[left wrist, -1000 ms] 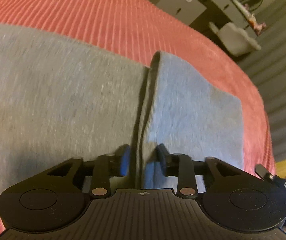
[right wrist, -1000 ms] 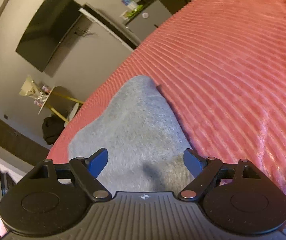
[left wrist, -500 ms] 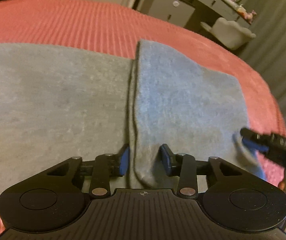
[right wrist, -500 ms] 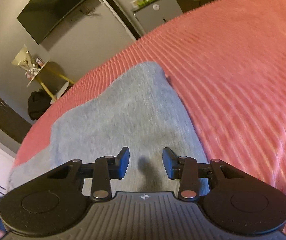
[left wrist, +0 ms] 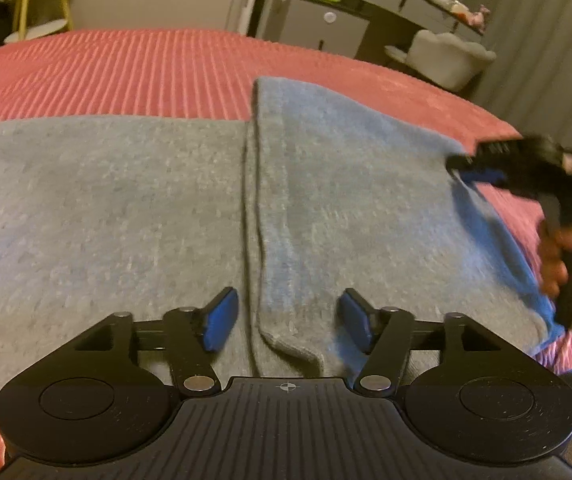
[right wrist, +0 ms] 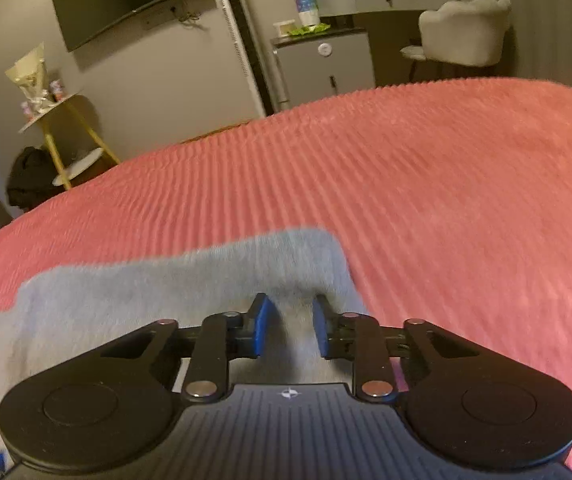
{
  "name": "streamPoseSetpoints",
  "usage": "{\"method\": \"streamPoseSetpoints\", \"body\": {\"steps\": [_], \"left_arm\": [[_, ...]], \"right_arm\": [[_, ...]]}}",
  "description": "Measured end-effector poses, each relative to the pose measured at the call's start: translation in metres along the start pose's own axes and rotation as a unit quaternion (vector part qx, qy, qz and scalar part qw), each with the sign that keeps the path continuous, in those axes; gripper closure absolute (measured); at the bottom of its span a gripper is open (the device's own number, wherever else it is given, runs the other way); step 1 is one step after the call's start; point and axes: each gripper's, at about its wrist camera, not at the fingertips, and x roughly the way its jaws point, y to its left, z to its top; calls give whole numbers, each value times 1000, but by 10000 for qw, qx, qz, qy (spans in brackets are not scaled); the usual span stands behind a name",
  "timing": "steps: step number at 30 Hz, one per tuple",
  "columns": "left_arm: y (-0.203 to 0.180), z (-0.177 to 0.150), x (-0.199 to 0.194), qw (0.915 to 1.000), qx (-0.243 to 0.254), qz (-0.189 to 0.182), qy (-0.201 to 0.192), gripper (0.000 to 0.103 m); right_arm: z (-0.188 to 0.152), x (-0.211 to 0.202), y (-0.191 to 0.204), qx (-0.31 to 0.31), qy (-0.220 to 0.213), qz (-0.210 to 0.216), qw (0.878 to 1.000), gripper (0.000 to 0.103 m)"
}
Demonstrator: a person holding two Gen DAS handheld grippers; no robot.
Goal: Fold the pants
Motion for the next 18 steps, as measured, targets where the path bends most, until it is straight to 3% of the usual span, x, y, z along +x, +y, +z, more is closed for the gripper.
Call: {"method": "streamPoseSetpoints", "body": {"steps": [5, 11, 15, 18], "left_arm": [[-13, -4, 3, 9996, 271, 58, -48, 26], [-3, -2, -1, 9998, -152, -137, -56, 28], [4, -2, -5, 9985, -361, -414, -7, 45], [10, -2, -7, 9981, -464, -397, 32, 53]], "right_arm": [[8, 13, -4, 407, 55, 15, 9992, 79], [-36, -40, -17, 911, 624, 462, 9928, 79], [-66, -69, -29, 1297, 984, 595, 9849, 80], [-71, -76, -18, 924, 1076, 514, 9886, 79]]}}
